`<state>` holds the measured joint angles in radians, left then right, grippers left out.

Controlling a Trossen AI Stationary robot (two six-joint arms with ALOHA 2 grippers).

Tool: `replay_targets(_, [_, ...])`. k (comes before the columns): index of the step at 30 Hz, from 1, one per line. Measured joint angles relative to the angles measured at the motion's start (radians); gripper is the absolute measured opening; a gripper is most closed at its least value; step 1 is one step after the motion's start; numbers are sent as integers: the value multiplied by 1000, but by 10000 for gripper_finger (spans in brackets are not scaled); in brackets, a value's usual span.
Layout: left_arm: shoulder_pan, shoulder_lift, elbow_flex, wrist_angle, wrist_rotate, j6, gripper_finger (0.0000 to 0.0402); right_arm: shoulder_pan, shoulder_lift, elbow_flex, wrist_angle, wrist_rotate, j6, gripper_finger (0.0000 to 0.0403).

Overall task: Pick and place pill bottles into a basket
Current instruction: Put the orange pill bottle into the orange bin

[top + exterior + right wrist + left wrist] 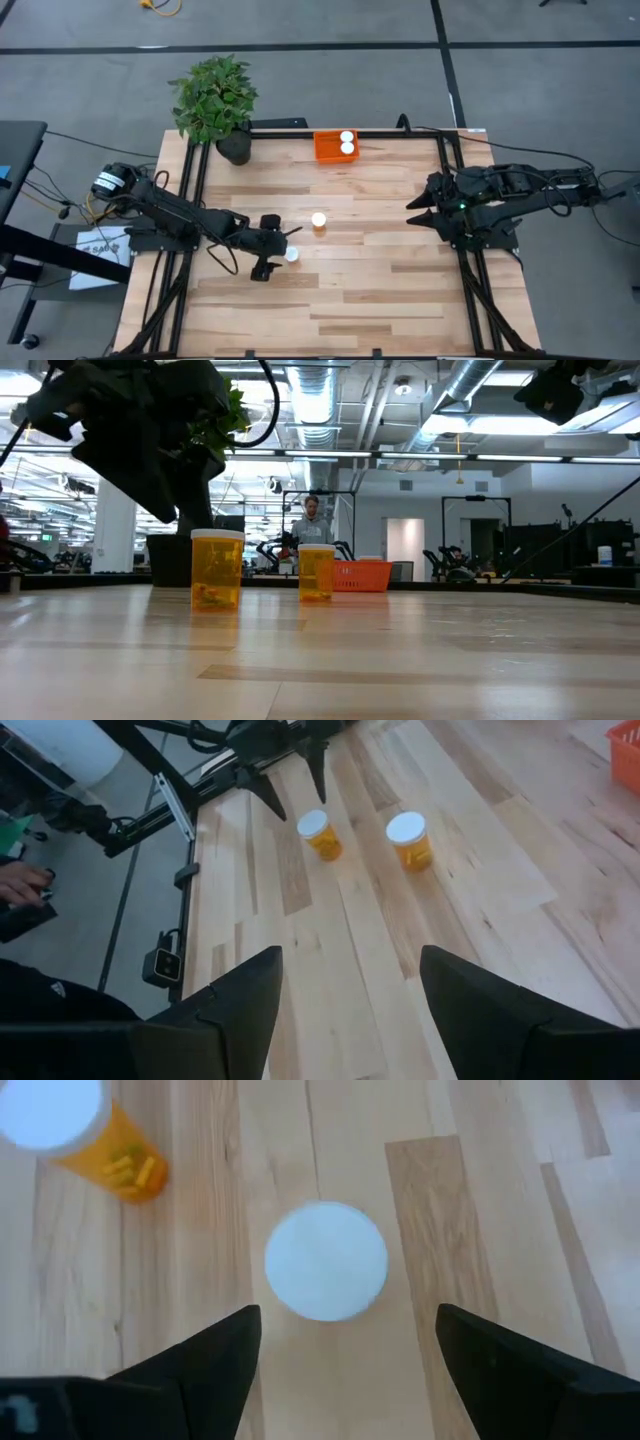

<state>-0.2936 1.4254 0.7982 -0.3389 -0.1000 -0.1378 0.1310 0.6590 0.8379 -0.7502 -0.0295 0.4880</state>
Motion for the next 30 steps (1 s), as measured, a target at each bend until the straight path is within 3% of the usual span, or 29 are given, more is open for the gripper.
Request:
replay_targets(17, [61,0,0,65,61,89,293,0,0,0,0,0,0,232])
replay_targets(30, [85,49,0,107,118,74,293,0,2,0,-15,0,0,232])
